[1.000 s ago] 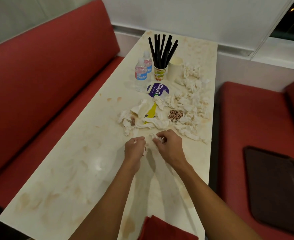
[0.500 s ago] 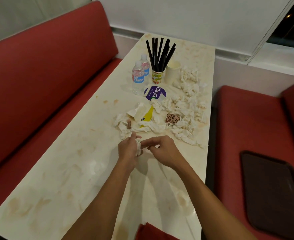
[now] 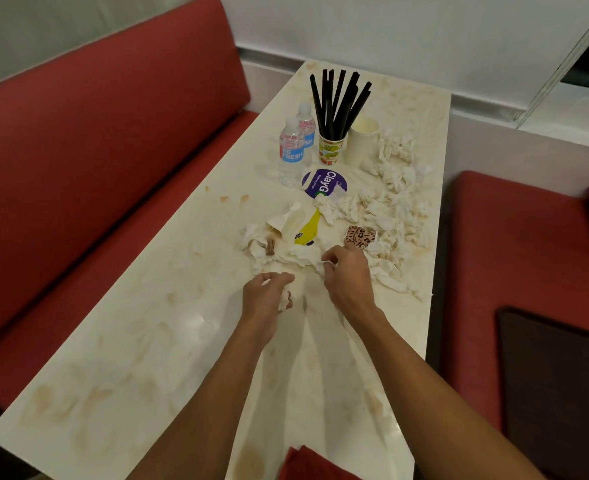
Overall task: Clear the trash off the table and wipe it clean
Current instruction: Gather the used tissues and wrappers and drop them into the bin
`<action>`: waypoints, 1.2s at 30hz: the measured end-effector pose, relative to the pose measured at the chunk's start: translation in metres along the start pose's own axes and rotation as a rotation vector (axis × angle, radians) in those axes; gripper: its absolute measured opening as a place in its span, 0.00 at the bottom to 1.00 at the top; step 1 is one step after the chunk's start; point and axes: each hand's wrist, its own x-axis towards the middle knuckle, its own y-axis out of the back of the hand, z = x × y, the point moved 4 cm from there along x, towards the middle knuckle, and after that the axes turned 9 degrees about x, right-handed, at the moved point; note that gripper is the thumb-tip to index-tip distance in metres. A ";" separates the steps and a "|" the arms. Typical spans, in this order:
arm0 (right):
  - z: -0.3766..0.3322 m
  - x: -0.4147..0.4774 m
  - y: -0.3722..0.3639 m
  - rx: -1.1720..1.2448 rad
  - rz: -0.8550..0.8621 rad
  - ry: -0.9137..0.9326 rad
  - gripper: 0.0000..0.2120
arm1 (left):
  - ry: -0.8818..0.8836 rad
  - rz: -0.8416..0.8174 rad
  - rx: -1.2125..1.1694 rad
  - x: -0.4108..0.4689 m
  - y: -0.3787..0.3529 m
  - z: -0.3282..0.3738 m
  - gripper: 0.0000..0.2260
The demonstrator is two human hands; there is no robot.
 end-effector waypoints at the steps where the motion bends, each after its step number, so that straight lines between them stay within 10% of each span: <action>1: -0.002 -0.006 0.005 0.047 0.030 -0.003 0.07 | 0.003 0.013 -0.004 -0.001 0.001 0.000 0.08; 10: -0.027 -0.070 0.037 0.319 0.185 -0.052 0.06 | 0.044 -0.076 -0.099 -0.030 -0.012 0.000 0.07; 22: -0.059 -0.139 0.012 0.439 0.033 -0.175 0.10 | 0.091 -0.162 -0.090 -0.065 0.014 -0.015 0.15; 30: -0.078 -0.134 -0.009 0.668 -0.389 -0.202 0.27 | 0.051 -0.065 -0.096 -0.056 0.043 -0.020 0.13; 36: -0.052 -0.090 0.000 0.543 -0.251 -0.283 0.23 | 0.041 0.021 -0.114 -0.032 0.055 -0.017 0.09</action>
